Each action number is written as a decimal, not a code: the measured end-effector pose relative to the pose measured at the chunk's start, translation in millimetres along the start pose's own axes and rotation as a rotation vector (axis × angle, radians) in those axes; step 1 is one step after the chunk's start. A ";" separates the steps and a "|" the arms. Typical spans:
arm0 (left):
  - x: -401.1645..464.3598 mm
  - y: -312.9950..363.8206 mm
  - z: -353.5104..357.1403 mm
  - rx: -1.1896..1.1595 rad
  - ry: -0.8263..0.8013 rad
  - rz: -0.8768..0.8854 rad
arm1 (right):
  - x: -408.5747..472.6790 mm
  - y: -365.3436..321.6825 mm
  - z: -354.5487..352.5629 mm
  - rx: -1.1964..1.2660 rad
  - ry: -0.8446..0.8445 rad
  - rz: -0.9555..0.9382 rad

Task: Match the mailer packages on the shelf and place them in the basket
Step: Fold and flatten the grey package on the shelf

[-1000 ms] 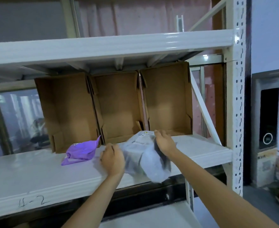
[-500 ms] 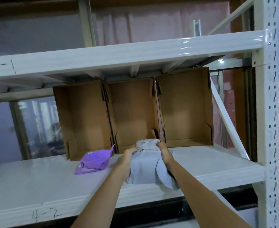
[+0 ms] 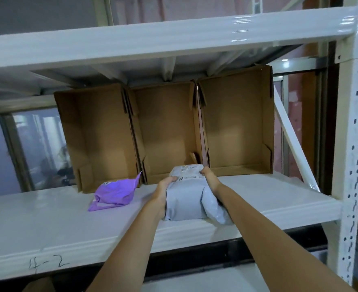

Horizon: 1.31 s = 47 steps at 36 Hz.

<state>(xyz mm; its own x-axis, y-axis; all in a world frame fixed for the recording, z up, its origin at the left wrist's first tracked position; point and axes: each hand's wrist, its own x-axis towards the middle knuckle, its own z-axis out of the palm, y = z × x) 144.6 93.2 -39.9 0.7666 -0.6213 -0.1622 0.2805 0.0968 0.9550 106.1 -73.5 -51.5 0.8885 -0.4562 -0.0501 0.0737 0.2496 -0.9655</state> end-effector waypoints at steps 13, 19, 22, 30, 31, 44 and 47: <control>-20.3 8.1 15.9 0.118 0.162 -0.002 | -63.8 -39.7 12.5 -0.545 0.219 -0.025; -32.8 9.6 11.0 0.298 0.283 0.023 | -96.3 -7.8 20.3 -0.360 0.183 -0.168; -26.5 4.8 -7.9 0.453 0.343 0.010 | -101.8 1.8 19.8 -0.416 0.240 -0.187; -62.0 6.1 -16.7 0.812 0.183 -0.041 | -99.5 3.3 24.9 -0.488 0.286 -0.103; -65.4 9.4 -13.9 0.847 0.138 -0.057 | -99.1 2.9 25.2 -0.476 0.280 -0.082; -22.3 51.7 -0.9 0.366 0.361 0.117 | -93.9 -32.8 3.8 -0.490 0.257 -0.160; -11.1 43.4 5.8 0.124 0.280 0.117 | -82.5 -35.3 2.7 -0.466 0.210 -0.197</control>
<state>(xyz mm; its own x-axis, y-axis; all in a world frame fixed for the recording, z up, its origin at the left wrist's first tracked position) 144.9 99.9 4.8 0.9233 -0.3720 -0.0952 0.1218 0.0487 0.9914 31.4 -42.4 -12.6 0.7651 -0.6287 0.1390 -0.0217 -0.2409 -0.9703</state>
